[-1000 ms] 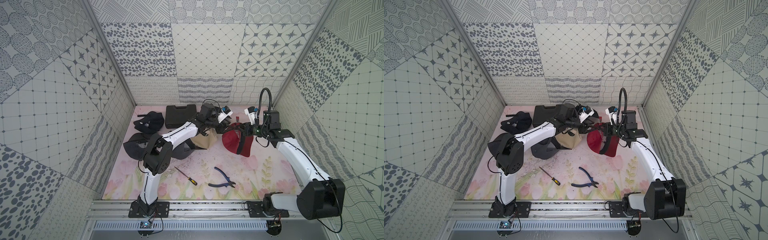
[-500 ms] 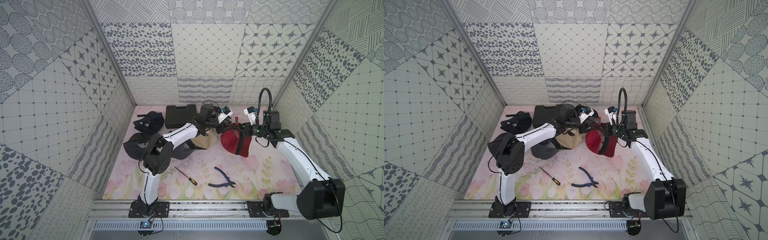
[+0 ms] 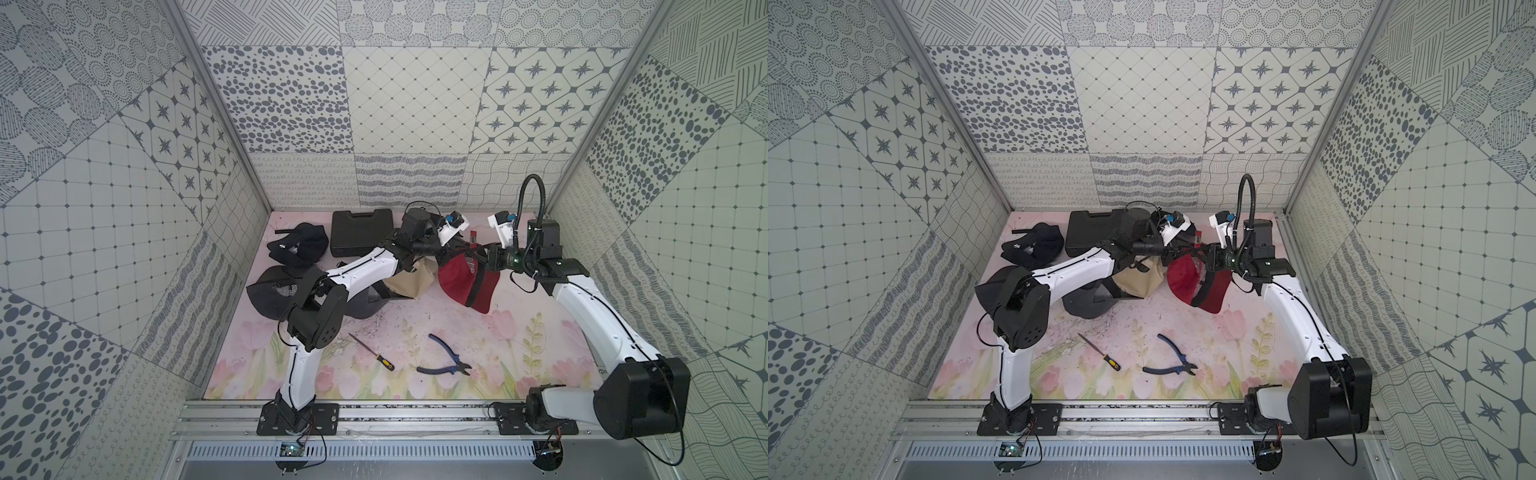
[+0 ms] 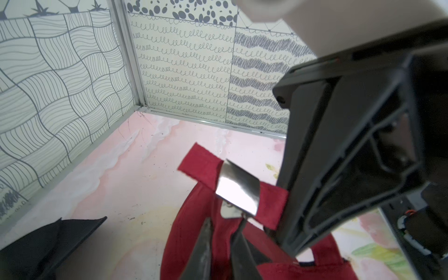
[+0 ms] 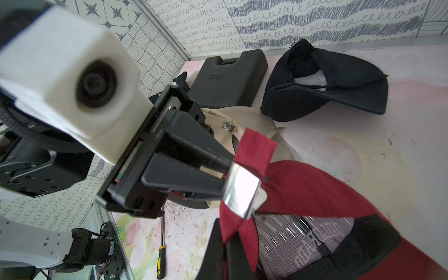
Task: Open the adjustable buckle of the baseball cap
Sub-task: Pull the adjustable strap on the baseball cap.
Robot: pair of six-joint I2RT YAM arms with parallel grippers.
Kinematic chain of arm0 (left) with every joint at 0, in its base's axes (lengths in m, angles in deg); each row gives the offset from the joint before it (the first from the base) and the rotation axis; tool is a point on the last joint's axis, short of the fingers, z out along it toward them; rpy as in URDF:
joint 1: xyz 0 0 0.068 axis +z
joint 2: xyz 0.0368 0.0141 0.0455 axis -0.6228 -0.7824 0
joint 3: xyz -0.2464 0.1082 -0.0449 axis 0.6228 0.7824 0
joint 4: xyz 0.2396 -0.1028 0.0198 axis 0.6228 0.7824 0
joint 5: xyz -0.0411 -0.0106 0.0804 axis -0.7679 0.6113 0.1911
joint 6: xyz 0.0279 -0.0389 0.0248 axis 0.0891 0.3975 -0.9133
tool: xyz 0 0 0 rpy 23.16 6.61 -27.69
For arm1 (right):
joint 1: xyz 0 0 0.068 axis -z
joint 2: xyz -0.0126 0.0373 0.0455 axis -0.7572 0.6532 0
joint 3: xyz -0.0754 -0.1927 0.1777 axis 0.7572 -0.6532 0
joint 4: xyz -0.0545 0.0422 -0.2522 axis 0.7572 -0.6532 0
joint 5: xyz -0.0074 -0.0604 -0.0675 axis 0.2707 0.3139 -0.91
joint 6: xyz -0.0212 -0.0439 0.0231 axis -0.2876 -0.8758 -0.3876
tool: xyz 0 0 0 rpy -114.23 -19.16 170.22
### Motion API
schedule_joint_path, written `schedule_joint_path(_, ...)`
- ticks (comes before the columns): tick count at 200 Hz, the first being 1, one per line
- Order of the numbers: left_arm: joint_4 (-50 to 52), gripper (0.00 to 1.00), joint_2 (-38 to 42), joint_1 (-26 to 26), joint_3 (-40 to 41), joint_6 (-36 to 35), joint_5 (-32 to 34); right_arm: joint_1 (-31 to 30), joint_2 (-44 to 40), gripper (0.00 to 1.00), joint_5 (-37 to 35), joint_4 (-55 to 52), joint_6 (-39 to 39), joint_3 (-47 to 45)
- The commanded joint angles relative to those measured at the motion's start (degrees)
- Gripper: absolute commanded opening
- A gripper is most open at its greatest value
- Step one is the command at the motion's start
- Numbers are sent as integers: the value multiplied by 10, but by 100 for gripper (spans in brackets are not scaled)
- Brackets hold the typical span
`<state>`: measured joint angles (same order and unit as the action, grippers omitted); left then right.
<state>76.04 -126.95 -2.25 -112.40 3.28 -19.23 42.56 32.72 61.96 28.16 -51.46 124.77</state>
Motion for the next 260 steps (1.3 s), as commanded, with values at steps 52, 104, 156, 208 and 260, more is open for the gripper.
schedule_joint_path(52, -107, 0, 21, 0, 33, 138, 11, 1, -10, 0, 24, 128, 70, -62)
schedule_joint_path(104, -148, 0, 24, 2, 31, 237, 35, 1, -12, 0, 46, 186, 108, -105)
schedule_joint_path(156, -168, 0, 2, 4, 3, 293, 20, 2, -34, 0, 37, 200, 116, -133)
schedule_joint_path(208, -152, 0, 10, 2, 18, 266, 10, 27, -68, 51, 4, 142, 101, -107)
schedule_joint_path(260, -108, 0, 11, 0, 9, 224, -1, 50, -97, 57, 15, 92, 67, -77)
